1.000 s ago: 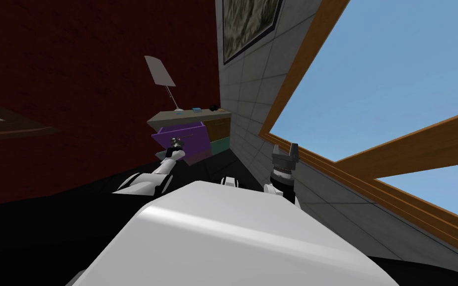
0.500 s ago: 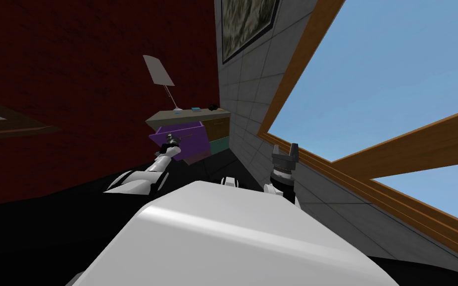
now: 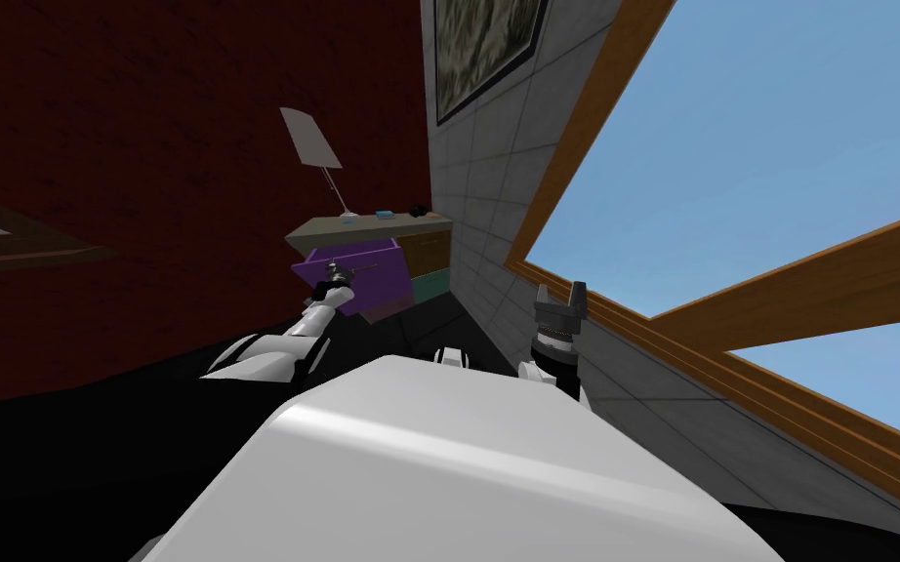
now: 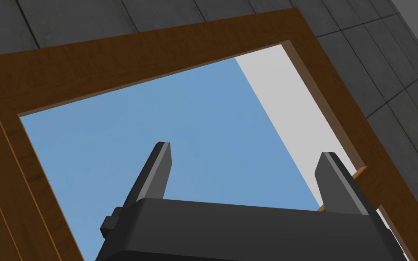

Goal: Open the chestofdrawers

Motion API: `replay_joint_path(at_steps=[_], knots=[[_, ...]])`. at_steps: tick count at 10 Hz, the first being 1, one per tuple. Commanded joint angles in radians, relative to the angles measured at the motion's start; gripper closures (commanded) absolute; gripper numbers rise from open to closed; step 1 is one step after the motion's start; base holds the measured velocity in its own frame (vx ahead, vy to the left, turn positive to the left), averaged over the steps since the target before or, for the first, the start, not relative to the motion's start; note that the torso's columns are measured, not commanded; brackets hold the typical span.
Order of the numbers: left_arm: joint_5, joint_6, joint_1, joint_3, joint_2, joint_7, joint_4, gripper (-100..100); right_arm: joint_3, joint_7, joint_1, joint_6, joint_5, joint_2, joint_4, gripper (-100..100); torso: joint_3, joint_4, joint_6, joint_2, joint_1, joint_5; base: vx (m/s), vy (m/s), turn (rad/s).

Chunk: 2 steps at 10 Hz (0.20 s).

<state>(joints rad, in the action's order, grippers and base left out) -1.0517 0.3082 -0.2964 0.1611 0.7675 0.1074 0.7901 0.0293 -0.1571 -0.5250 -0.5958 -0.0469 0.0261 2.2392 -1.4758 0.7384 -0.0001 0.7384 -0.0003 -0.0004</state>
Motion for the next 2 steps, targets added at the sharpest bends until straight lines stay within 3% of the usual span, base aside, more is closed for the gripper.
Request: replay_joint_path(at_steps=[1,2], knots=[[0.000,0.000,0.000,0.000,0.000,0.000,0.000,0,0.000,0.000,0.000,0.000,0.000,0.000,0.000,0,0.000,0.000,0.000,0.000,0.000,0.000,0.000,0.000,0.000],[0.000,0.000,0.000,0.000,0.000,0.000,0.000,0,0.000,0.000,0.000,0.000,0.000,0.000,0.000,0,0.000,0.000,0.000,0.000,0.000,0.000,0.000,0.000,0.000]])
